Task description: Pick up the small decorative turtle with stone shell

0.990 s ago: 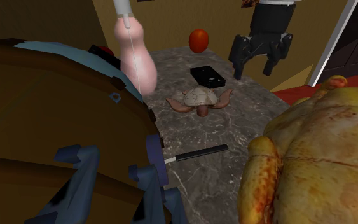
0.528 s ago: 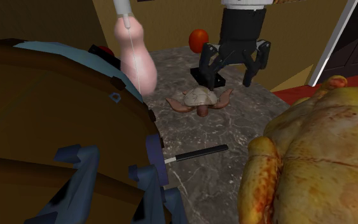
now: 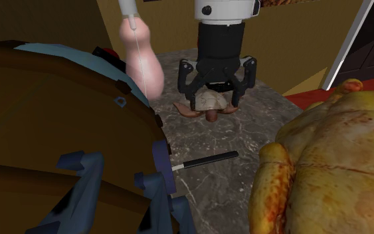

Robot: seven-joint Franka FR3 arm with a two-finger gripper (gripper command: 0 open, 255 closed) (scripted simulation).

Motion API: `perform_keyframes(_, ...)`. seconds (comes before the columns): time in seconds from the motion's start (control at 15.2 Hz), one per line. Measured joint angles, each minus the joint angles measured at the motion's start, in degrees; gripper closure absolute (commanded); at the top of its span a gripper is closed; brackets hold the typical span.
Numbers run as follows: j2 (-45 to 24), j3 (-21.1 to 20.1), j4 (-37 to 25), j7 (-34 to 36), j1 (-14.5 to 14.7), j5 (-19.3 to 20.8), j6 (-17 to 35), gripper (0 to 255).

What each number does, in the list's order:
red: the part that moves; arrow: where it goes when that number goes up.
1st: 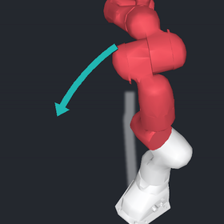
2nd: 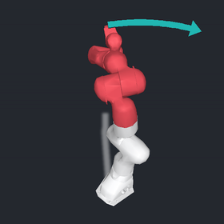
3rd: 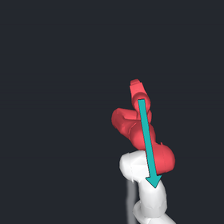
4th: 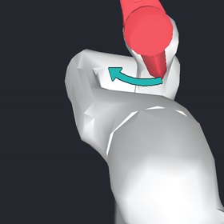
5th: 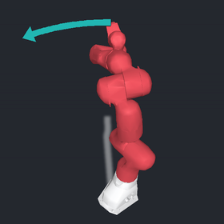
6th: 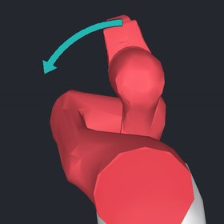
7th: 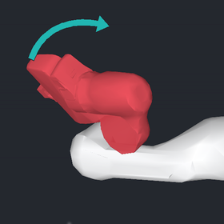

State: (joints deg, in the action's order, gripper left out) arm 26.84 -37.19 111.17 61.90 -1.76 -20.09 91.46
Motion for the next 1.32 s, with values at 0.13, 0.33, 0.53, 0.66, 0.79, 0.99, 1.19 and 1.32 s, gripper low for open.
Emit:
perform_keyframes(0.13, 0.2, -0.3, 1.6, -0.1, 0.1, -0.3, 1.4, 0)
perform_keyframes(0.33, 0.4, -0.8, 3.8, -0.3, 0.2, -0.6, 3.5, 0)
perform_keyframes(0.53, 0.6, -0.8, 4.5, -0.4, 0.3, -0.7, 4.0, 255)
perform_keyframes(0.66, 0.7, -0.8, 4.6, -0.4, 0.4, -0.8, 4.0, 255)
perform_keyframes(0.79, 0.7, -0.8, 4.6, -0.5, 0.4, -0.8, 4.0, 255)
perform_keyframes(0.99, 0.7, -0.8, 4.6, -0.5, 0.4, -0.8, 4.0, 255)
perform_keyframes(1.19, 0.6, -0.5, 3.7, -0.4, 0.3, -0.6, 3.1, 255)
perform_keyframes(1.32, 0.3, -0.4, 2.1, -0.1, 0.2, -0.4, 1.8, 255)
